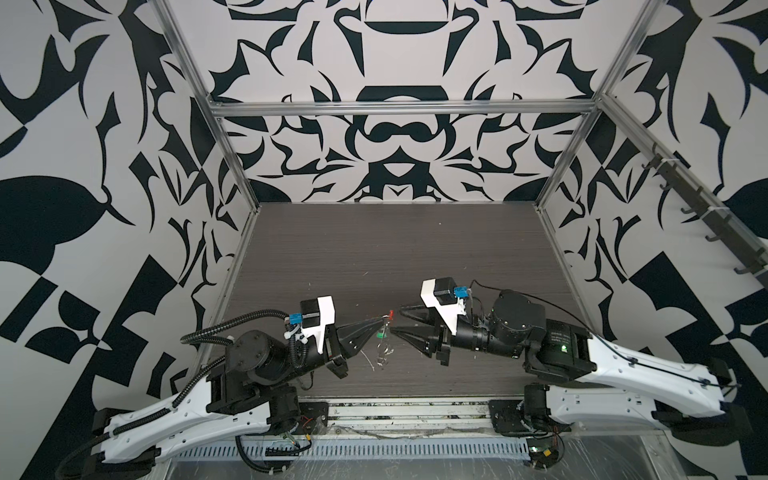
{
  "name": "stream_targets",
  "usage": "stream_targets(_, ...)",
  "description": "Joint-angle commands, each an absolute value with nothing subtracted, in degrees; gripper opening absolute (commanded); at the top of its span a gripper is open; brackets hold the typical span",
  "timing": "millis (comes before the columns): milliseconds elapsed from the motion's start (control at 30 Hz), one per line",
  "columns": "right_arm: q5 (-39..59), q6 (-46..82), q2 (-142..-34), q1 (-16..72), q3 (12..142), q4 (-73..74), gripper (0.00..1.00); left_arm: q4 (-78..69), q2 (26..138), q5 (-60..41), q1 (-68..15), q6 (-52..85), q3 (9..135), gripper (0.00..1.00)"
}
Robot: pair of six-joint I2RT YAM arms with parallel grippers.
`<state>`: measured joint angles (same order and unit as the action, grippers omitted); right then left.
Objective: Remove the keys from the keyring
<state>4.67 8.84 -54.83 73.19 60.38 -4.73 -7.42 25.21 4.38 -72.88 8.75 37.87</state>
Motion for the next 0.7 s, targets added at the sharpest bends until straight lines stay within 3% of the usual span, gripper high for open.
stream_targets(0,4.6,8.5,-54.1,73.7,60.3,-1.2,0.43,-10.5,24.2,3.1,-72.9,9.4,37.4,0.0)
stream_targets(667,-2.4,4.3,-58.7,79.1,64.0,-4.3,0.42,-10.9,23.5,1.4,-73.0,9.6,36.7,0.0)
